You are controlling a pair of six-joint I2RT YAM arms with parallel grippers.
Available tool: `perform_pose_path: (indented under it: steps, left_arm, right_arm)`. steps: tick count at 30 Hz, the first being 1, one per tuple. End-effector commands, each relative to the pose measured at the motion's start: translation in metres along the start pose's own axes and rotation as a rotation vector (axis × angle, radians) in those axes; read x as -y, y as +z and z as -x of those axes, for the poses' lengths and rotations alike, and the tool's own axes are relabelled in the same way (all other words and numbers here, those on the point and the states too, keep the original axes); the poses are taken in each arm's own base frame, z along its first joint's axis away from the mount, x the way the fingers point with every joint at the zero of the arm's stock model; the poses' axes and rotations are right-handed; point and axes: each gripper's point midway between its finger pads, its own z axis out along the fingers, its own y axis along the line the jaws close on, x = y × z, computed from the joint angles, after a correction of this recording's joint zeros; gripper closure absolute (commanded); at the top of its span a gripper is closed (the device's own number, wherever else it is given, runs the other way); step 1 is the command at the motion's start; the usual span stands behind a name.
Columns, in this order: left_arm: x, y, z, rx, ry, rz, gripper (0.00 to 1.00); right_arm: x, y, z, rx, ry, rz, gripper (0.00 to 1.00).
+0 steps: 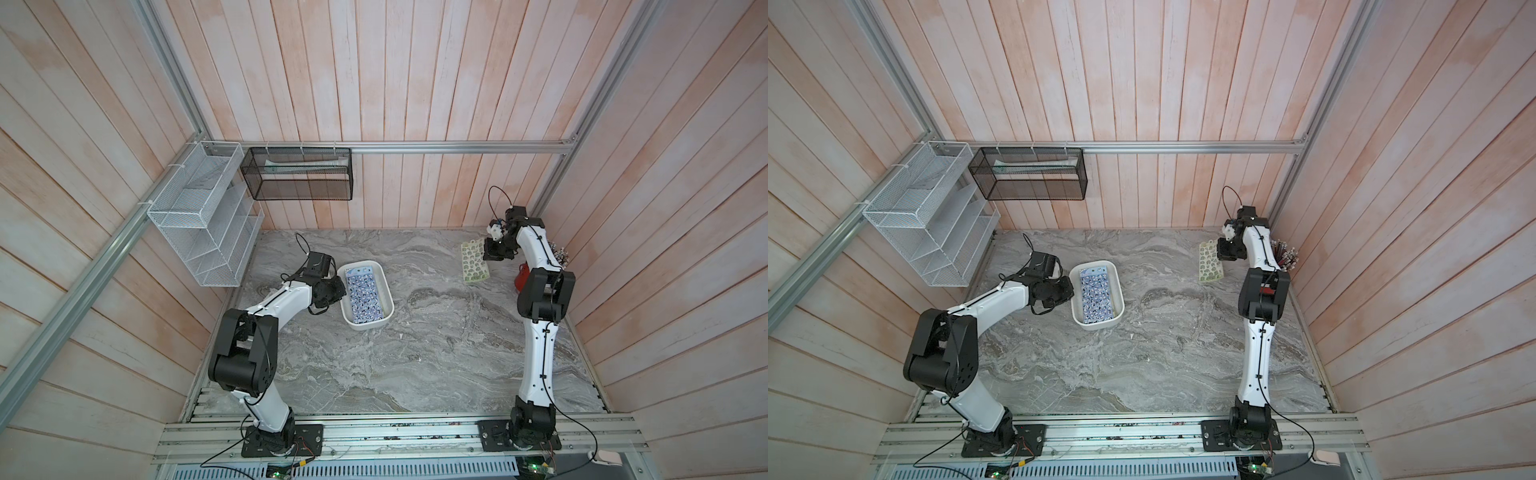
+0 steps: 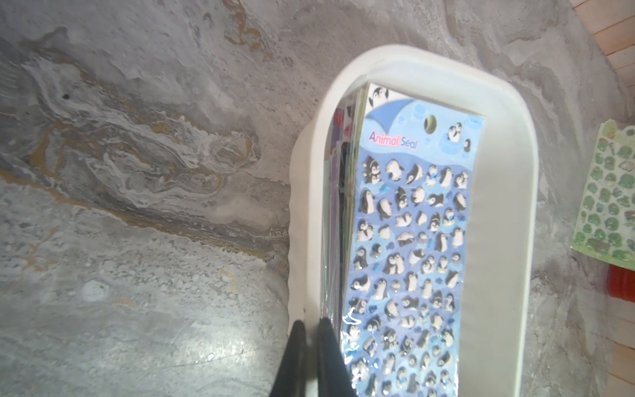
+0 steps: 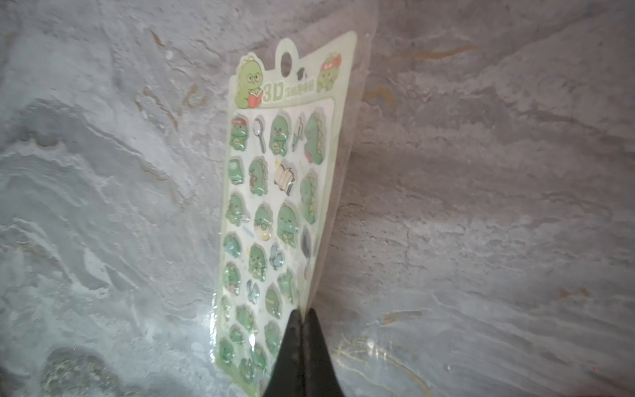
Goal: Take the stickers out of the storage box
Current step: Place the sticker at the center of the board, then pick up the sticker from the storage box.
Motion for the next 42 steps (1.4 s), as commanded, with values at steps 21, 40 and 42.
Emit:
perform_pose_path:
  steps: [21, 40, 42]
  left_arm:
    - [-0.01, -0.003, 0.001, -0.006, -0.014, 0.01, 1.0]
    - [-0.009, -0.007, 0.004, 0.011, -0.039, -0.019, 1.0]
    - [-0.01, -0.007, 0.004, 0.013, -0.04, -0.017, 1.0]
  right_arm:
    - [-0.019, -0.054, 0.035, 0.157, -0.008, -0.055, 0.65]
    - [-0.333, -0.093, -0.028, 0.293, -0.352, 0.296, 0.83]
    - [-0.355, -0.082, -0.047, 0.266, -0.376, 0.32, 0.87]
